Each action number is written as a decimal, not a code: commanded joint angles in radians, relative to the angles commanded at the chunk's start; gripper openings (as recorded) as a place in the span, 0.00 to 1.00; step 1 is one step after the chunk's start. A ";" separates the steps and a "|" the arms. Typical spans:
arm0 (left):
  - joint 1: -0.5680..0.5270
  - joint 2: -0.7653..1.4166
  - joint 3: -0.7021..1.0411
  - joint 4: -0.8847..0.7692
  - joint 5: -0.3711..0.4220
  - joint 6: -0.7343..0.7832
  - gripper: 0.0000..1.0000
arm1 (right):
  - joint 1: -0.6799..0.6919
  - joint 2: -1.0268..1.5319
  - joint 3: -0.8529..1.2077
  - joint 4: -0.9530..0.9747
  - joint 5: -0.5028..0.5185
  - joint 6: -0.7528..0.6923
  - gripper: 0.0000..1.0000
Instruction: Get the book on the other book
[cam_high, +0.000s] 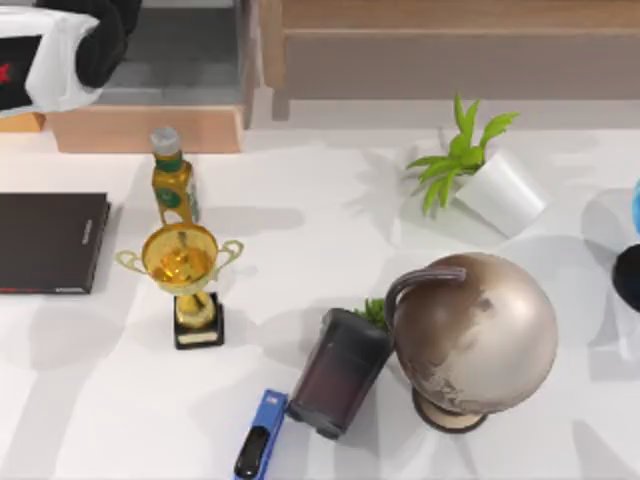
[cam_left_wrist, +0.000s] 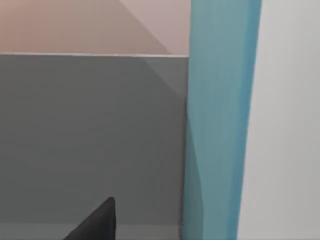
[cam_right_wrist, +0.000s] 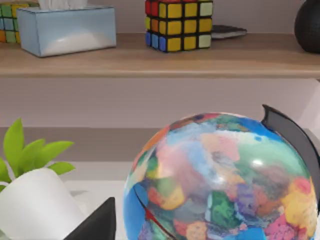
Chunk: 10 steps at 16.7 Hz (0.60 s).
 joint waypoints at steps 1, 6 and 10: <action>0.000 0.000 0.000 0.000 0.000 0.000 0.92 | 0.000 0.000 0.000 0.000 0.000 0.000 1.00; 0.000 0.000 0.000 0.000 0.000 0.000 0.55 | 0.000 0.000 0.000 0.000 0.000 0.000 1.00; 0.000 0.000 0.000 0.000 0.000 0.000 0.25 | 0.000 0.000 0.000 0.000 0.000 0.000 1.00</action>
